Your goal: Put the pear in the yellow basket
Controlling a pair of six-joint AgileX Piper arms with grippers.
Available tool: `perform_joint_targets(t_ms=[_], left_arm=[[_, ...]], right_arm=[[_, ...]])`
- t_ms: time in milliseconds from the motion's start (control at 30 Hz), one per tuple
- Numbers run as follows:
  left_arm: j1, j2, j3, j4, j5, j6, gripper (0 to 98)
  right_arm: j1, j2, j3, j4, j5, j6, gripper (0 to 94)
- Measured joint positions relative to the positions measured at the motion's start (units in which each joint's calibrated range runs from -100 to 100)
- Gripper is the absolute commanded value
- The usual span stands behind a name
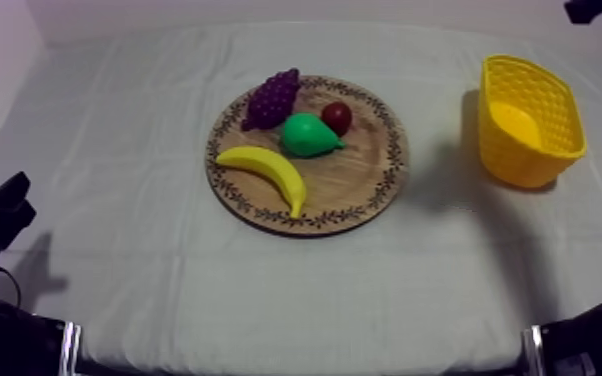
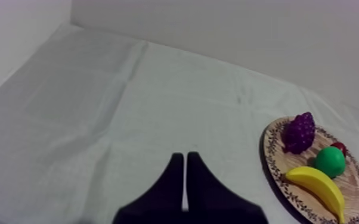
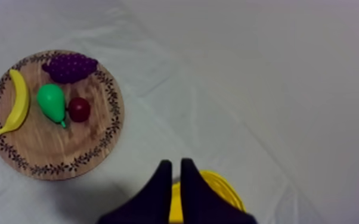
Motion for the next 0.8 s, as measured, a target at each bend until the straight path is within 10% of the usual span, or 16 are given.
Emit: perform_joint_targets(t_ms=[400,800], left_arm=[[0.0,0.0,0.0,0.0,0.0,0.0,0.1],[0.0,0.0,0.0,0.0,0.0,-0.03,0.1]], right_arm=[[-4.83,16.94,-11.92,2.34,4.73,0.79,17.5],[-11.48,29.0,-18.55,3.36,8.28,-0.6,67.9]])
